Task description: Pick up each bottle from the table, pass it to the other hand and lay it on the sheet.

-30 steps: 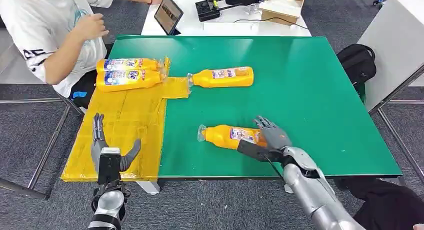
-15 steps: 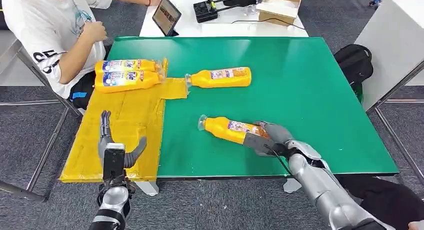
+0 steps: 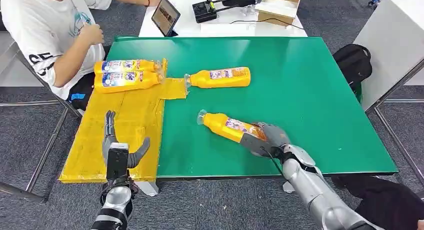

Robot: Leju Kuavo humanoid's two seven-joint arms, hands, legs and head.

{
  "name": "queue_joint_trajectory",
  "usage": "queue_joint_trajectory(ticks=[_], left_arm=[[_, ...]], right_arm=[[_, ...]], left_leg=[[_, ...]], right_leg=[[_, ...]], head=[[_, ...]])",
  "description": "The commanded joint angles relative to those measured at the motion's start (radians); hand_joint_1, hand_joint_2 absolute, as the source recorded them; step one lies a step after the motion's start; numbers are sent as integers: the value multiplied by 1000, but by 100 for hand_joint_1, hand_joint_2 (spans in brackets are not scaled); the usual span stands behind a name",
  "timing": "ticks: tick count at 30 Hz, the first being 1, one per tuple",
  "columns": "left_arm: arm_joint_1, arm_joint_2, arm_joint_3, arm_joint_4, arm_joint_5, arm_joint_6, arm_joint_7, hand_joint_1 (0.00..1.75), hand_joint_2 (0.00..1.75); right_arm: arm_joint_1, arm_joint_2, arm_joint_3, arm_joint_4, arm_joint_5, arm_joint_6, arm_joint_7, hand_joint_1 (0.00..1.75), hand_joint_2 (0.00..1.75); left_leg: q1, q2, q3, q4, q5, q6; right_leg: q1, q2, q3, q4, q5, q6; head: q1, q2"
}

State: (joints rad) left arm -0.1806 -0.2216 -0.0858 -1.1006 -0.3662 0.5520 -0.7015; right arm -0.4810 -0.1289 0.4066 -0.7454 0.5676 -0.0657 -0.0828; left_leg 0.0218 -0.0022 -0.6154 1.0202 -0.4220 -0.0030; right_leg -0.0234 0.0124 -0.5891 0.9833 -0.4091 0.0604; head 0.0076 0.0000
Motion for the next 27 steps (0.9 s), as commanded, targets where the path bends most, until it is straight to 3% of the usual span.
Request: queue_joint_trajectory(ticks=[1, 3, 5, 16, 17, 20, 23, 27], left_arm=[[14, -22, -2, -15, 8, -67, 9, 0, 175], [21, -31, -17, -34, 37, -120, 30, 0, 175], [23, -33, -23, -40, 36, -120, 31, 0, 175], [23, -29, -25, -39, 38, -125, 33, 0, 175], [22, -32, -29, -41, 72, -168, 42, 0, 175], [22, -45, -62, -62, 151, -278, 77, 0, 175], [30, -40, -107, -107, 224, -363, 116, 0, 175], [58, -23, -168, -182, 372, -533, 182, 0, 175]], right_arm=[[226, 152, -205, -351, -19, -282, -160, 175, 175], [272, 201, -262, -485, -39, -397, -247, 175, 175], [281, 201, -261, -515, -38, -395, -242, 175, 175], [284, 197, -265, -509, -38, -397, -245, 175, 175], [289, 230, -300, -533, -85, -479, -359, 175, 175], [333, 272, -321, -683, -80, -623, -460, 175, 175], [358, 333, -371, -759, -47, -632, -536, 175, 175], [361, 361, -391, -729, -42, -632, -598, 175, 175]], left_leg=[[1, -1, 2, -2, 0, 1], [0, 0, -1, -1, -1, 1], [-1, -2, -7, 0, 0, 0], [-1, -3, -10, 0, 0, 1], [-1, -4, -10, 0, 0, 1], [-1, -4, -11, 0, 0, 1], [-1, -4, -12, 1, -1, 1], [-1, -3, -9, 0, -2, 1]], right_leg=[[2, -2, 2, -2, -1, -4], [1, -1, -1, 1, -2, -4], [0, -1, -6, 3, -1, -2], [0, -3, -7, 1, -1, -2], [0, -3, -7, 0, -1, -2], [-1, -3, -9, 1, -1, -1], [-1, -3, -9, 2, -2, -2], [0, -3, -7, 2, -3, -3]], head=[[0, 0], [0, 0], [0, 0], [0, 0], [0, 0], [0, 0], [0, 0], [0, 0]])
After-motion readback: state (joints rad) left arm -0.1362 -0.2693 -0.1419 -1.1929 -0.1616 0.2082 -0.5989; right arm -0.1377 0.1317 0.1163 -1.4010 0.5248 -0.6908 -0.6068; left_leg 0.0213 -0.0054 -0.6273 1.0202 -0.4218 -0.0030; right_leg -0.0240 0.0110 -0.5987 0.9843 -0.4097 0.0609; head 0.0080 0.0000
